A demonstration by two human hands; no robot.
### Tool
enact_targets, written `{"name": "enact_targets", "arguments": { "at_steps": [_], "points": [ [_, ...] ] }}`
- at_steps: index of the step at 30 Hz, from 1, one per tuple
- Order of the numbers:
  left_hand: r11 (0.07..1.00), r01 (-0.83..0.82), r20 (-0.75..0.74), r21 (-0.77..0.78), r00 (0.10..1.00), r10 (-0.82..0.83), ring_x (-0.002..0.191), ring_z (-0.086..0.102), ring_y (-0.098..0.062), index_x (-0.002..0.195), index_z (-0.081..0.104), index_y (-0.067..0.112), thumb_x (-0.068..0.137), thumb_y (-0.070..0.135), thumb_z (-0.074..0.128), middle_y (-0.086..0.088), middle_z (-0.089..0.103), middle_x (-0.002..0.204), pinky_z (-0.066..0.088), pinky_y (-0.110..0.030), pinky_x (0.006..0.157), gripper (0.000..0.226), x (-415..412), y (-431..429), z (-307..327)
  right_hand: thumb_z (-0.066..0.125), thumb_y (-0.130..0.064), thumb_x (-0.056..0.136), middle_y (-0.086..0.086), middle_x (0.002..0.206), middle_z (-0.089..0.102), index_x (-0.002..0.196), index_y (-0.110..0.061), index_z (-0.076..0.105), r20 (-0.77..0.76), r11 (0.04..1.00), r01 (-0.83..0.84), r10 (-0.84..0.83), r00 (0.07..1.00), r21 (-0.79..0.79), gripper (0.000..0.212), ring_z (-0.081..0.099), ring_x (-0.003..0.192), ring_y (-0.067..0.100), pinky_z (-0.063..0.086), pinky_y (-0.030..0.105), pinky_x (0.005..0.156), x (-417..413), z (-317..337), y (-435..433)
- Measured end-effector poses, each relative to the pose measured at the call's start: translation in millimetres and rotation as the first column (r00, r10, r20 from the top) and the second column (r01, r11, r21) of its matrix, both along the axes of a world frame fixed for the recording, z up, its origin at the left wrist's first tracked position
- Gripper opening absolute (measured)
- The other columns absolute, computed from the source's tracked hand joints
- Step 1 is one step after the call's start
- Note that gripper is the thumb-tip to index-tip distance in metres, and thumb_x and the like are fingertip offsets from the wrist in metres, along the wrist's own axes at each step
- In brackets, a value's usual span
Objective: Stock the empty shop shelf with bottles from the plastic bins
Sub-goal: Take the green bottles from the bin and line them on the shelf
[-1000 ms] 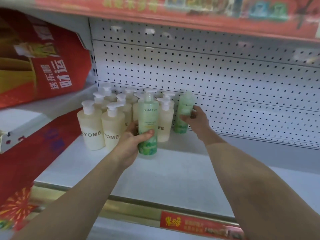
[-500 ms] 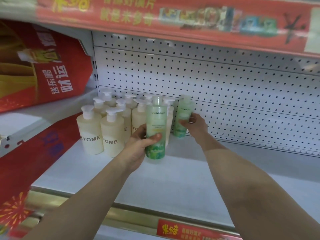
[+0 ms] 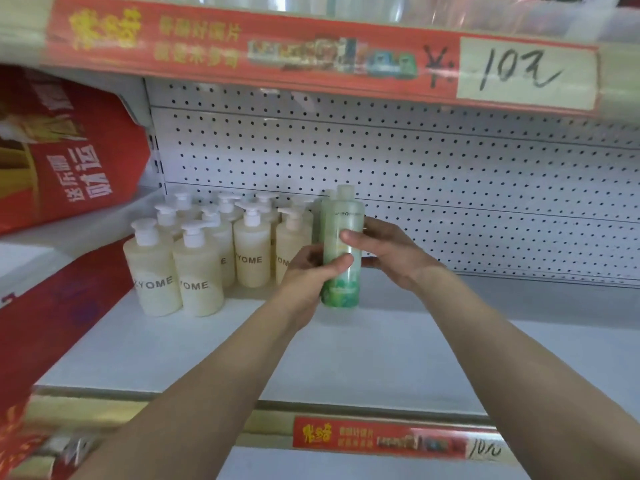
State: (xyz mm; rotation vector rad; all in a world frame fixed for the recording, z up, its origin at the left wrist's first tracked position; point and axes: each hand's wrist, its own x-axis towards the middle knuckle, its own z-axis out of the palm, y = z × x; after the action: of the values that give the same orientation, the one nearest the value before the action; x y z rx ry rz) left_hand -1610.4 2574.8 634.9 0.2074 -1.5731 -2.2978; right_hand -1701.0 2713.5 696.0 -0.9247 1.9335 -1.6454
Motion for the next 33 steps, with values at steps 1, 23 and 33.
{"name": "enact_targets", "arguments": {
  "at_steps": [1,23,33],
  "points": [
    [1.0,0.002,0.006,-0.016,1.0,-0.002,0.098,0.073,-0.016,0.116,0.063,0.014,0.067,0.028,0.086,0.001,0.076,0.104,0.057,-0.029,0.073,0.055,-2,5,0,0.073,-0.033,0.089,0.004,0.119,0.073,0.125,-0.015,0.067,-0.004,1.0,0.02,-0.02,1.0,-0.001,0.04,0.068,0.113,0.02,0.054,0.038,0.097,0,2,5],
    [0.424,-0.597,-0.155,-0.682,0.683,0.713,0.108,0.053,-0.03,0.114,0.067,0.011,0.078,0.028,0.082,-0.008,0.056,0.119,0.039,-0.042,0.101,0.041,-51,-57,-17,0.089,-0.01,0.072,0.005,0.11,0.071,0.118,-0.011,0.064,-0.089,0.9,0.427,-0.42,0.903,0.092,0.052,0.068,0.106,0.025,0.055,0.046,0.097,-119,-41,-23],
    [0.361,-0.637,-0.241,-0.681,0.661,0.71,0.105,0.055,-0.028,0.112,0.067,0.011,0.077,0.028,0.082,-0.003,0.057,0.114,0.036,-0.032,0.096,0.041,-53,-58,-22,0.09,-0.017,0.071,-0.002,0.109,0.069,0.115,-0.02,0.063,-0.142,0.902,0.422,-0.407,0.902,0.093,0.051,0.066,0.106,0.02,0.056,0.045,0.096,-133,-48,-41]
  ]
}}
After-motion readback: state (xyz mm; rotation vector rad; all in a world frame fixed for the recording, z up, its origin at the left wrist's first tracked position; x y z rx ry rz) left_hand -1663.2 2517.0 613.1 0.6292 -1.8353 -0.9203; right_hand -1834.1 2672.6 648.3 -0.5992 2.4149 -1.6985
